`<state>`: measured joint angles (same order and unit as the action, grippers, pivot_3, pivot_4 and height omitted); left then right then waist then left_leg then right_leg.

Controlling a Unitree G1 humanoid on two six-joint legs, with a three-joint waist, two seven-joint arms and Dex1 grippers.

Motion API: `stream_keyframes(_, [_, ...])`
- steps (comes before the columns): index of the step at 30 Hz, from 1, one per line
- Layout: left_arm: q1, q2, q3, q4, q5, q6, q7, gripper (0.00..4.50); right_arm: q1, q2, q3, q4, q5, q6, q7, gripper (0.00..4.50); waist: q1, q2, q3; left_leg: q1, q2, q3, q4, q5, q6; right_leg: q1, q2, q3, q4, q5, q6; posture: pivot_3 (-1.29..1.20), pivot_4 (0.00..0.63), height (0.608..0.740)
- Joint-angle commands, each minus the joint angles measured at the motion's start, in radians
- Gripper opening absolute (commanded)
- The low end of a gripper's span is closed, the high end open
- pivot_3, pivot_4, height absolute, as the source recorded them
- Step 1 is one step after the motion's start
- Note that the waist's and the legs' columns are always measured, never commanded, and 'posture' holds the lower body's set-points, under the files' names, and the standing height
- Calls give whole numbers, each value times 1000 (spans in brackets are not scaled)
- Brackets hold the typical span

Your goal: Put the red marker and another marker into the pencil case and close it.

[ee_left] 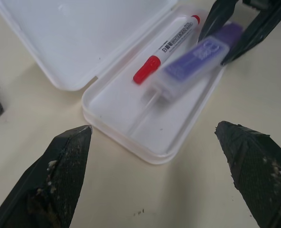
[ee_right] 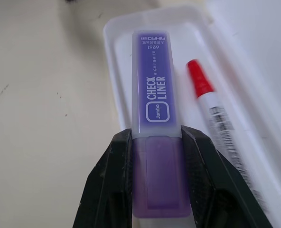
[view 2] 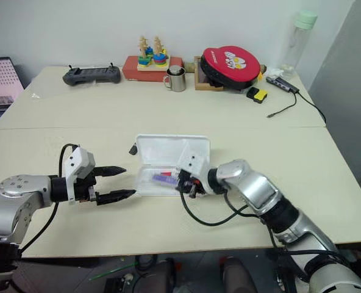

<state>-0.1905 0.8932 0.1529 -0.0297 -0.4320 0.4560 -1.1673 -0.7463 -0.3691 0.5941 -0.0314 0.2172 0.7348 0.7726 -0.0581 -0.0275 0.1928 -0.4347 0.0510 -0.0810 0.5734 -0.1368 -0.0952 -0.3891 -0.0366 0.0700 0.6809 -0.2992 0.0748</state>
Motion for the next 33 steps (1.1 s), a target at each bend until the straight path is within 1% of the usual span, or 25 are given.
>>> stream_keyframes(1, [16, 28, 61, -62, -21, 12, 19, 4500, -49, 15, 1, 38, -48, -67, 41, 1086, 3, 0, 0, 0, 0, 0, -1, 0, 0, 0, 0, 0, 0, 0, 0, 0, 150, 740])
stream_keyframes(10, [40, 23, 70, -110, -28, 36, 53, 4500, -47, 41, -18, 37, -83, -86, 85, 1086, 2, 0, 0, 0, 0, 0, -1, 0, 0, 0, 0, -1, 0, 0, 0, 0, 150, 740])
stream_keyframes(13, [39, 19, 67, -115, -33, 41, 60, 4500, -51, 57, -44, 29, -80, -97, 81, 1086, 2, 0, 0, 0, 0, 0, -1, 0, 0, 0, 0, -1, 0, 0, 0, 0, 150, 740])
stream_keyframes(26, [23, 3, 46, -112, -33, 37, 73, 4500, -53, 69, -39, 52, -119, -98, 123, 1086, 2, 0, 0, 0, 0, 0, -1, 0, 0, 0, 0, -1, 0, 0, 0, 0, 150, 740])
stream_keyframes(27, [23, 3, 46, -112, -33, 37, 74, 4500, -52, 70, -39, 52, -122, -99, 125, 1646, 2, 0, 0, 0, 0, 0, -1, 0, 0, 0, 0, -1, 0, 0, 0, 0, 150, 740])
stream_keyframes(31, [29, -3, 40, -116, -30, 34, 76, 4500, -49, 73, -42, 46, -124, -99, 131, 2683, 2, 0, 0, 0, 0, 0, -1, 0, 0, 0, 0, -1, 0, 0, 0, 0, 150, 740])
stream_keyframes(32, [28, -5, 37, -116, -30, 34, 76, 4500, -50, 75, -46, 44, -122, -98, 130, 2882, 2, 0, 0, 0, 0, 0, -1, 0, 0, 0, 0, -1, 0, 0, 0, 0, 150, 740])
stream_keyframes(33, [27, -6, 37, -115, -30, 34, 77, 4500, -51, 76, -49, 42, -121, -97, 130, 3194, 2, 0, 0, 0, 0, 0, -1, 0, 0, 0, 0, -1, 0, 0, 0, 0, 150, 740])
